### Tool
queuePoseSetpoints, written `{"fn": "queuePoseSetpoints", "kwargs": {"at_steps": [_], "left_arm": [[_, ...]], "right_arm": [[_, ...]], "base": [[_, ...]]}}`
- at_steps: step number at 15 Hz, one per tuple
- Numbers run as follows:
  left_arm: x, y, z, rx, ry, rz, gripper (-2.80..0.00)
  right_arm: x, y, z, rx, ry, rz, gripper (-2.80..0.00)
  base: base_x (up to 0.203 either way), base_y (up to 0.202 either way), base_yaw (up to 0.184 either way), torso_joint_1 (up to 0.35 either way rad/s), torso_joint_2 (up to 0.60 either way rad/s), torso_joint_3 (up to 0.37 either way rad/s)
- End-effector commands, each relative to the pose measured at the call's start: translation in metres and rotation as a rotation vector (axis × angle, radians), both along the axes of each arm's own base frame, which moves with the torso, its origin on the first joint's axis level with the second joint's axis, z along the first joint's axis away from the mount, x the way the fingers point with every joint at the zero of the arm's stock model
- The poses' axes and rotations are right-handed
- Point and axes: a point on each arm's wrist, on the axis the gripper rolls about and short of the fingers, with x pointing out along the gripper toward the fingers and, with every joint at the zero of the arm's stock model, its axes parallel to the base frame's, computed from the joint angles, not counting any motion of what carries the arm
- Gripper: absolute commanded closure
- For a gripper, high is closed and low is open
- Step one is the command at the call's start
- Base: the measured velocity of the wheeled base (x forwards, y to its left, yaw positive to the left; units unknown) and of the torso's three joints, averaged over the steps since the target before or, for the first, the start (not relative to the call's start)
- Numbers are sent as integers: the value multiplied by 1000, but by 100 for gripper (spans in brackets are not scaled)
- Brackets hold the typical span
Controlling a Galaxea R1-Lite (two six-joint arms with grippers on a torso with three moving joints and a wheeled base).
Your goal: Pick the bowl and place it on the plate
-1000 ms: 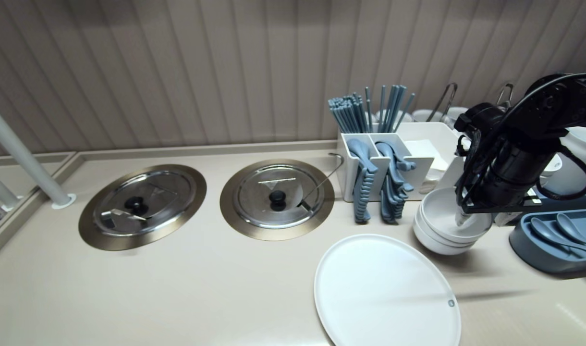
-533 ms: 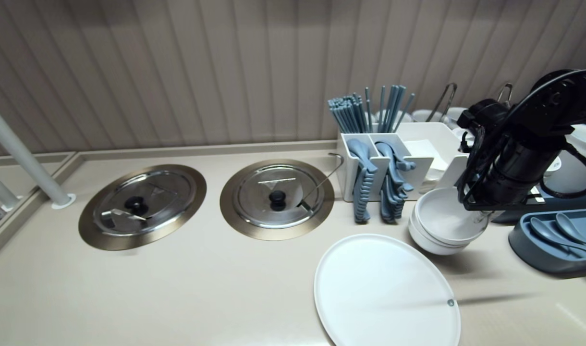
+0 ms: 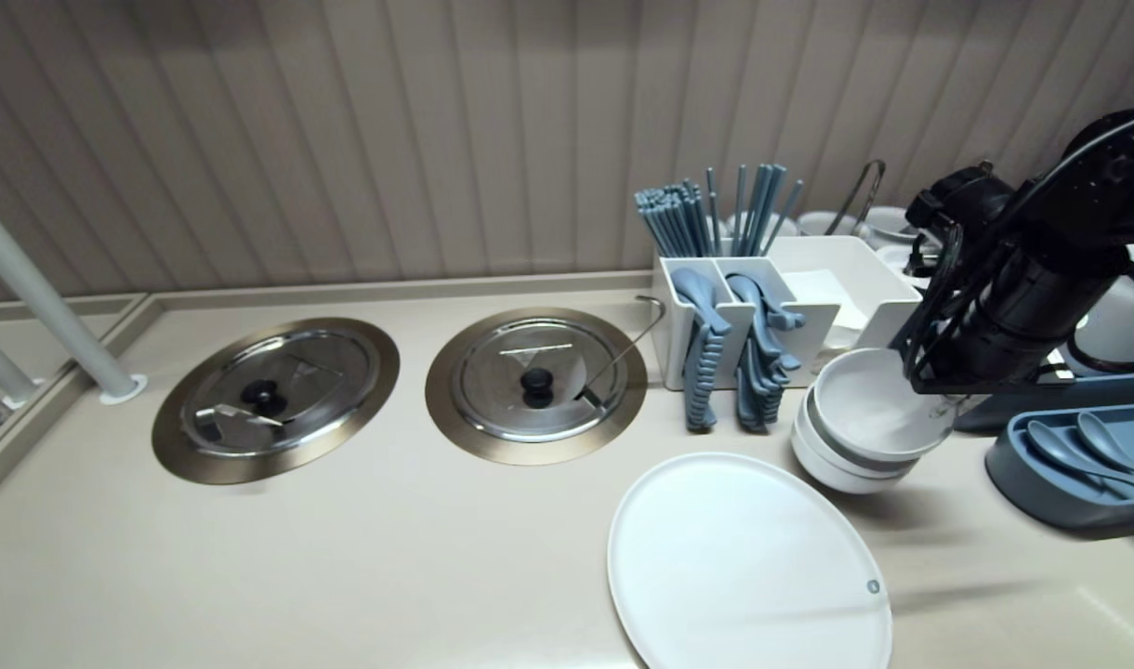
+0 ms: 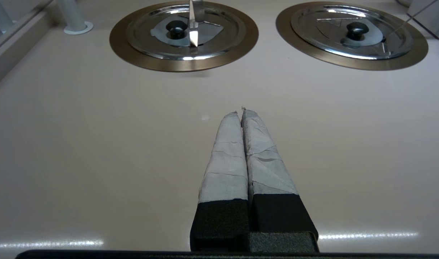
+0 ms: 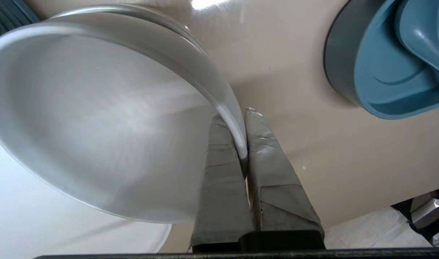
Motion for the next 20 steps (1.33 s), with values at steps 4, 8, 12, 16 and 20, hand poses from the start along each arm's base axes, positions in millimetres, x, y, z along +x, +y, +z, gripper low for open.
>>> {"fn": "queuePoseSetpoints", "kwargs": {"at_steps": [4, 8, 12, 16, 20], "left_arm": [[1, 0, -2, -1, 7, 0, 0], [1, 0, -2, -1, 7, 0, 0], [1, 0, -2, -1, 7, 0, 0], [1, 0, -2, -1, 7, 0, 0], [1, 0, -2, -1, 7, 0, 0]], "right_arm": [[-35, 1, 39, 36, -119, 27, 0], [-51, 10, 52, 50, -160, 67, 0], [-71, 38, 54, 112, -146, 201, 0], [-81, 64, 42, 149, -75, 316, 0], [-85, 76, 34, 216, -17, 393, 0]], "base": [[0, 0, 0, 0, 0, 0], [0, 0, 0, 0, 0, 0], [0, 0, 0, 0, 0, 0], [0, 0, 0, 0, 0, 0], [0, 0, 0, 0, 0, 0]]}}
